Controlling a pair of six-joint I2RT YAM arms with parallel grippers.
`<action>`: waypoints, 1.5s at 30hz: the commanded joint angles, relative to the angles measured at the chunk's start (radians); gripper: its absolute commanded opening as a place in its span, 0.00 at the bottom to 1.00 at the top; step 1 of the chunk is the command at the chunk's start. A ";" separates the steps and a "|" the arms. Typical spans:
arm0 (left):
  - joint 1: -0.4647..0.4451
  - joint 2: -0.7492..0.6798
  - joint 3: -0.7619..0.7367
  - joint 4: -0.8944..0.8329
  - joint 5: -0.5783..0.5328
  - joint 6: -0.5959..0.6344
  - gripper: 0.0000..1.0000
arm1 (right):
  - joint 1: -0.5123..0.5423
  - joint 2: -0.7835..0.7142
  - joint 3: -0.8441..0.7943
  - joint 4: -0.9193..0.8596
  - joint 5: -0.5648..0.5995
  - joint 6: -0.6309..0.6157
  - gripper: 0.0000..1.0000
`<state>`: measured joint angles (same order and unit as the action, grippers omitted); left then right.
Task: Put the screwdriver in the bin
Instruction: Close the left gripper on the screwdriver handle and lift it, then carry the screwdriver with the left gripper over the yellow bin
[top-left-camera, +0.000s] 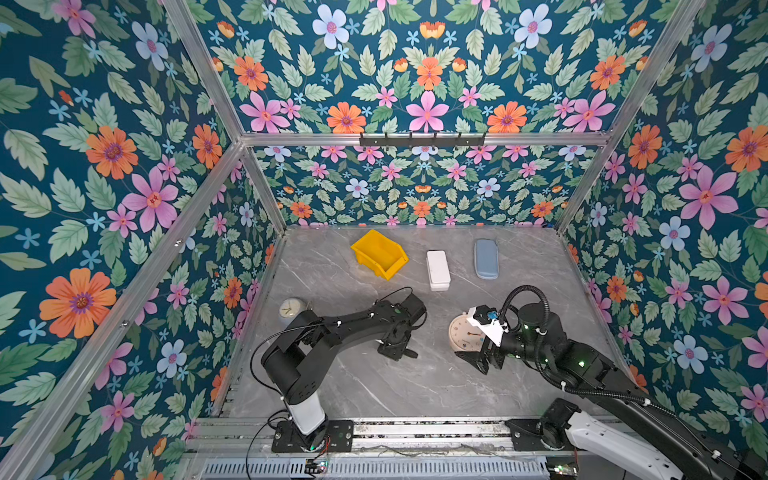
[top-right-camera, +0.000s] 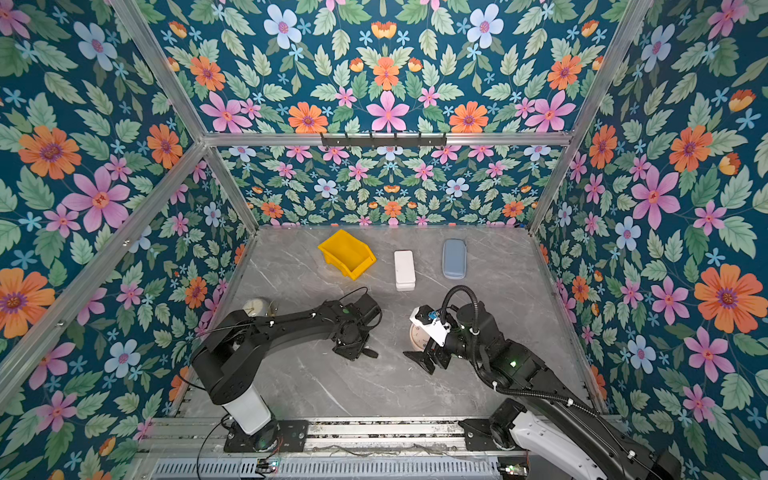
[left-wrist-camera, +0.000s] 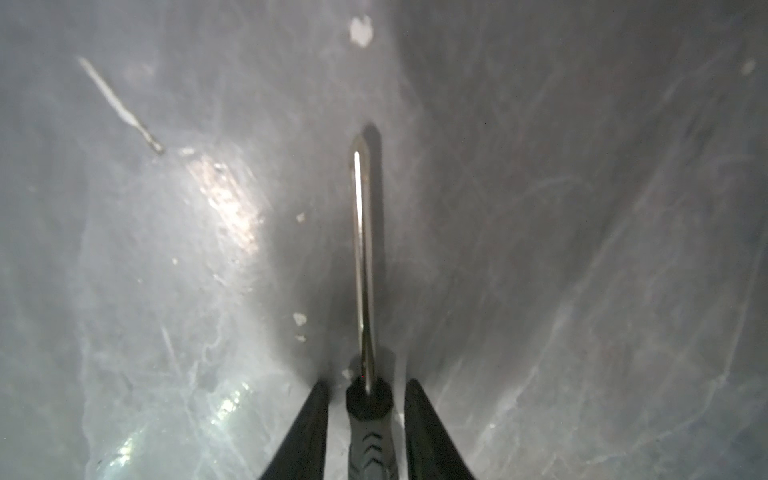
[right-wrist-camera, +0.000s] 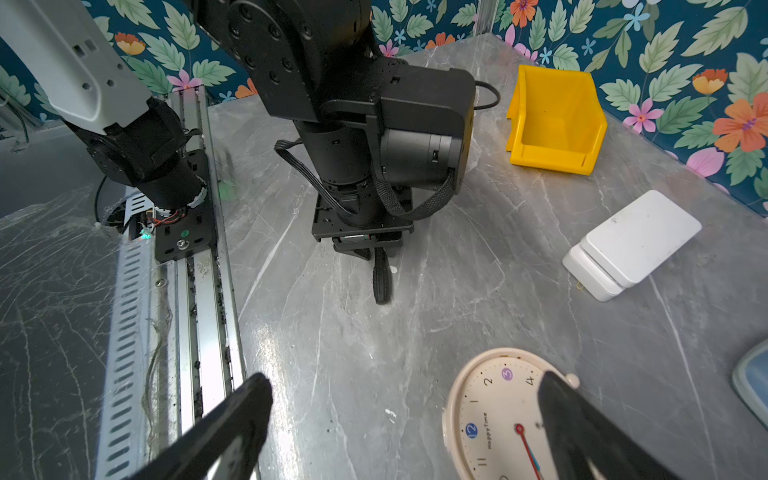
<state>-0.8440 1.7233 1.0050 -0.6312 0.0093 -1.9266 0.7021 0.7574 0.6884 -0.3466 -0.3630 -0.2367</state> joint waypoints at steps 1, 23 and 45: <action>0.003 0.009 -0.015 -0.010 0.001 0.001 0.35 | 0.000 -0.005 -0.003 0.018 -0.004 0.007 0.99; 0.030 0.075 0.032 -0.051 0.038 0.047 0.04 | 0.000 0.001 0.000 0.037 -0.002 0.000 0.99; 0.042 -0.128 0.161 -0.137 -0.334 0.183 0.03 | 0.000 0.043 0.016 0.108 -0.026 0.020 0.99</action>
<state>-0.8059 1.6138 1.1534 -0.7624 -0.2287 -1.7973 0.7013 0.8001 0.7021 -0.2760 -0.3820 -0.2195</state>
